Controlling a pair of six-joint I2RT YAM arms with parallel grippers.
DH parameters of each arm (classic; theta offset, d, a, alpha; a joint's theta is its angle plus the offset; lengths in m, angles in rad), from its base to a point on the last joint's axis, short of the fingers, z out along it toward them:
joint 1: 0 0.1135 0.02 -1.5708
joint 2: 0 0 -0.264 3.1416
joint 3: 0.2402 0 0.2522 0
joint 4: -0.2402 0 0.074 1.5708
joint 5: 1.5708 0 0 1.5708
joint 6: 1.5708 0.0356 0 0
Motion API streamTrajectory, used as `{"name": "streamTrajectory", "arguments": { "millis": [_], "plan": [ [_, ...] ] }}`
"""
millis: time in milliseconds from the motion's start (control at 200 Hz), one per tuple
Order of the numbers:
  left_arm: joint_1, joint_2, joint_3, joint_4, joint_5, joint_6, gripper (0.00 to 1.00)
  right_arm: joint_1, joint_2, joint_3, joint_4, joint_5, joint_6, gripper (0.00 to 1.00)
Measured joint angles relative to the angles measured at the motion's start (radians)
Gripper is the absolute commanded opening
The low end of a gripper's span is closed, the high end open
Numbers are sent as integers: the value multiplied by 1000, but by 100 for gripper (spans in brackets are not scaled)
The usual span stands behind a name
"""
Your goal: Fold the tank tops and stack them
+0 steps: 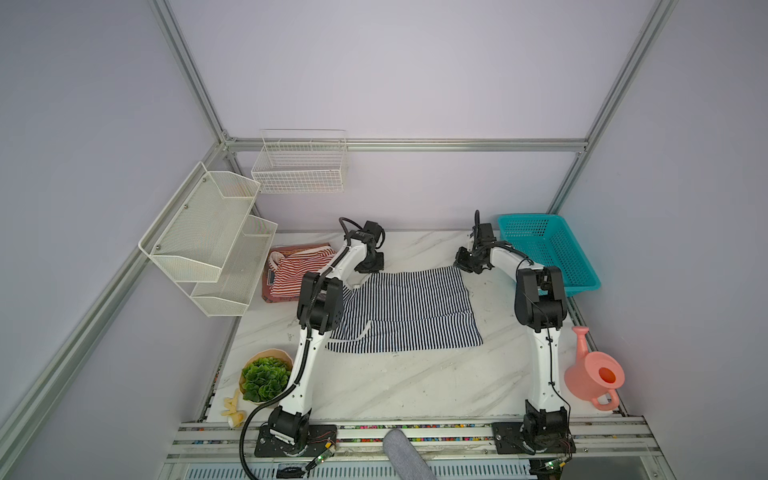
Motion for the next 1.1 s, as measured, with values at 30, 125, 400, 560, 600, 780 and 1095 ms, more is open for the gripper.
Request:
{"name": "streamTrajectory", "arguments": {
  "millis": [30,125,400,560,600,780,1095],
  "plan": [
    [0,0,0,1,5,0,10,0,0,0,1,1,-1,2],
    [1,0,0,3,17,0,0,-1,0,0,0,3,2,0],
    [2,-3,-1,24,64,-1,0,-3,-31,-44,5,24,-11,0],
    [2,-52,-39,51,85,-4,0,-3,-95,-130,6,56,-32,0],
    [2,-77,-63,61,89,-5,0,-3,-116,-157,8,63,-35,0],
    [0,-183,-164,109,109,-5,0,-4,-220,-282,51,85,-39,0],
    [-5,-264,-327,182,119,-5,0,-4,-367,-420,133,95,-39,0]
  ]
}}
